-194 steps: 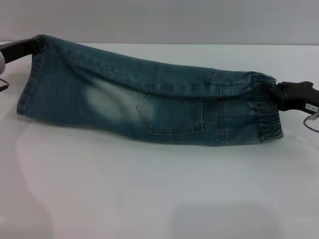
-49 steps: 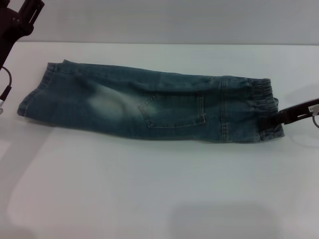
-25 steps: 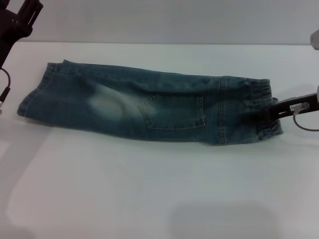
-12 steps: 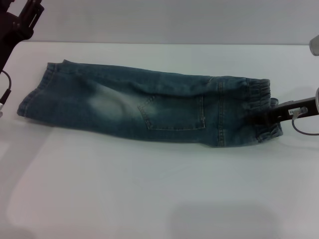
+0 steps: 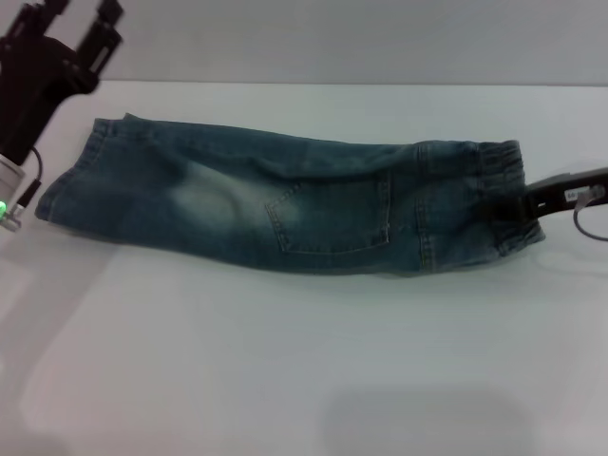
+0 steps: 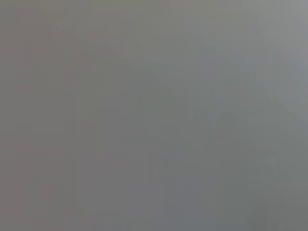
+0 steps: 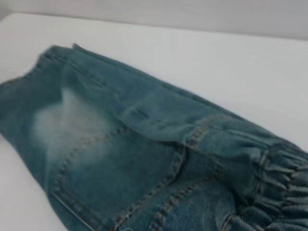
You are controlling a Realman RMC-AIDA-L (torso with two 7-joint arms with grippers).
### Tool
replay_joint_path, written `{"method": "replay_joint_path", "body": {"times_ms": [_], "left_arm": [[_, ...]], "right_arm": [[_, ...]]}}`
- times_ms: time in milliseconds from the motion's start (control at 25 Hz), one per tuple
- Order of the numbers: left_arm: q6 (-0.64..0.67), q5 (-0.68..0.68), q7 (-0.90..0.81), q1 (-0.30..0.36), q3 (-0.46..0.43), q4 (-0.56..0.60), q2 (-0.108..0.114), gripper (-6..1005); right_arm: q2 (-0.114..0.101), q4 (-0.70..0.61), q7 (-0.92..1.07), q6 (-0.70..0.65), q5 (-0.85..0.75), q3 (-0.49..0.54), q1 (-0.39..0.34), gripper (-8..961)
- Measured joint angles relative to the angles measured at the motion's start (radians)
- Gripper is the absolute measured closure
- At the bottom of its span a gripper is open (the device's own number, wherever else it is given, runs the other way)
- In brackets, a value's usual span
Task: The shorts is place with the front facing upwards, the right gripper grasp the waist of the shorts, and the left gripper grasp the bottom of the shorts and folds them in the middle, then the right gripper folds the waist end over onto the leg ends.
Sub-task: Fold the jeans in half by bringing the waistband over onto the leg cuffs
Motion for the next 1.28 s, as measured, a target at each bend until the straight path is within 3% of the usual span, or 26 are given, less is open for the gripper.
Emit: {"method": "replay_joint_path", "body": {"times_ms": [240, 440, 720, 1000, 1280], "left_arm": [[0.0, -0.006, 0.098, -0.012, 0.033, -0.042, -0.003, 318], [0.008, -0.009, 0.204, -0.019, 0.029, -0.089, -0.009, 396], [0.002, -0.003, 0.333, -0.055, 0.035, -0.172, -0.009, 606], [-0.017, 0.015, 0.376, -0.075, 0.037, -0.202, -0.009, 981], [-0.052, 0.155, 0.379, -0.124, 0.076, -0.228, -0.009, 982]], "right_arm": [[-0.006, -0.064, 0.024, -0.058, 0.008, 0.0, 0.0, 873], [-0.011, -0.081, 0.038, -0.079, 0.011, 0.002, 0.004, 873], [-0.018, -0.132, 0.066, -0.159, 0.019, 0.023, 0.017, 872], [-0.018, -0.188, 0.102, -0.22, 0.03, 0.022, 0.03, 873], [-0.023, -0.233, 0.122, -0.279, 0.047, 0.027, 0.045, 874]]}}
